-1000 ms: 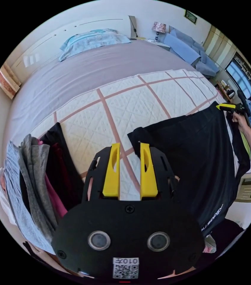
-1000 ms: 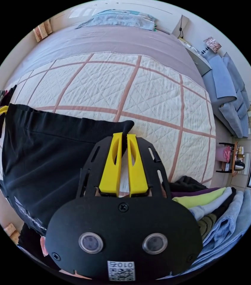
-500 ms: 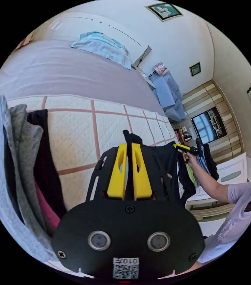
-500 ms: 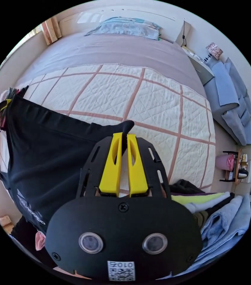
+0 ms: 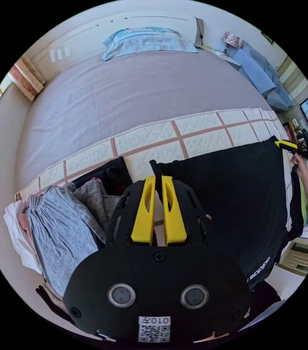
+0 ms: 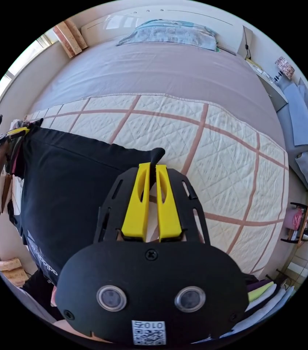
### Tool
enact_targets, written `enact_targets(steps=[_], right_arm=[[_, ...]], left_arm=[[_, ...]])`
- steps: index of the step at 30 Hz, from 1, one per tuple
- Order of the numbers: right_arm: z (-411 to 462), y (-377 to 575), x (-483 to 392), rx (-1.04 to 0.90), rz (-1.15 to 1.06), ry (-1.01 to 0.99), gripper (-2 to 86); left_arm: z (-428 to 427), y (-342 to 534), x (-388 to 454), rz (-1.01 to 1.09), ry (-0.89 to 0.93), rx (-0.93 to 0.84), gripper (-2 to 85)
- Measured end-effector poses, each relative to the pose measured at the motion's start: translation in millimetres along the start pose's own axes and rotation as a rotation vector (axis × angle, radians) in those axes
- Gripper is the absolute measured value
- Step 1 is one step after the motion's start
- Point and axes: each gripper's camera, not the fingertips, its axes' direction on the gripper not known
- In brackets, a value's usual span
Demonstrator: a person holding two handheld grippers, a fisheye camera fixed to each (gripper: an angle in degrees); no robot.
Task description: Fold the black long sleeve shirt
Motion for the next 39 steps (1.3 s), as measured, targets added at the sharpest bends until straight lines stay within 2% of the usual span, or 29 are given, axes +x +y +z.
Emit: enact_targets(steps=[3, 7, 9, 12, 16, 19, 21, 23, 25, 27, 29, 31, 33, 35, 37, 39], right_arm=[[9.7, -8.3, -1.9, 0.02, 0.01, 0.02, 3.1], [15.4, -15.2, -0.5, 0.046, -0.003, 0.039, 2.6], [13.3, -14.8, 2.3, 0.084, 0.029, 0.08, 2.2], [-13.9, 4.3, -16.5, 0.211, 0.027, 0.019, 2.3], [-28.6, 54.9, -70.5, 0.292, -0.032, -0.021, 3.4], [-4.8, 91.6, -110.0, 0.209, -0.075, -0.036, 4.4], [22.3, 110.8, -133.2, 0.097, -0.11, 0.013, 5.1], [30.3, 125.0, -144.5, 0.089, -0.099, 0.023, 5.3], [22.0, 141.5, -158.6, 0.146, -0.097, 0.016, 5.7], [2.8, 172.1, -185.5, 0.243, -0.17, -0.065, 6.6], [-5.3, 199.0, -211.2, 0.257, -0.276, -0.177, 7.1], [-4.1, 227.9, -243.6, 0.177, -0.399, -0.224, 7.3], [4.7, 273.3, -290.6, 0.018, -0.563, -0.194, 7.3], [11.8, 307.7, -321.5, -0.082, -0.654, -0.172, 7.2], [19.4, 343.1, -352.0, -0.161, -0.788, -0.119, 7.2], [33.0, 380.5, -381.9, -0.21, -0.939, 0.046, 7.5]], left_arm=[[18.9, -8.7, 27.1, 0.062, -0.133, -0.002, 0.8], [22.9, -11.6, 29.6, 0.029, -0.255, 0.034, 0.1], [19.8, -10.1, 27.0, 0.019, -0.211, 0.033, 0.0], [-11.9, 12.7, 40.2, 0.008, -0.134, 0.172, -0.1], [-34.3, 89.4, 81.6, 0.023, -0.005, 0.281, -0.1], [3.6, 127.7, 105.7, 0.067, 0.073, 0.161, -0.1], [29.8, 136.2, 116.3, 0.09, 0.059, 0.069, -0.1], [61.7, 140.6, 123.8, 0.108, -0.066, -0.043, 0.0], [52.3, 149.2, 126.6, 0.058, -0.04, 0.036, 0.2], [18.1, 169.0, 143.3, 0.05, -0.104, 0.185, 0.6], [-20.5, 212.9, 181.4, 0.178, -0.092, 0.292, 1.4], [-33.0, 258.6, 221.6, 0.369, -0.084, 0.268, 2.5], [-33.3, 314.5, 267.7, 0.565, -0.106, 0.182, 3.6], [-23.1, 399.5, 334.0, 0.855, -0.121, 0.006, 4.8], [-17.3, 465.9, 375.6, 1.038, -0.155, -0.057, 5.6], [-12.4, 520.0, 405.6, 1.164, -0.165, -0.077, 6.5]])
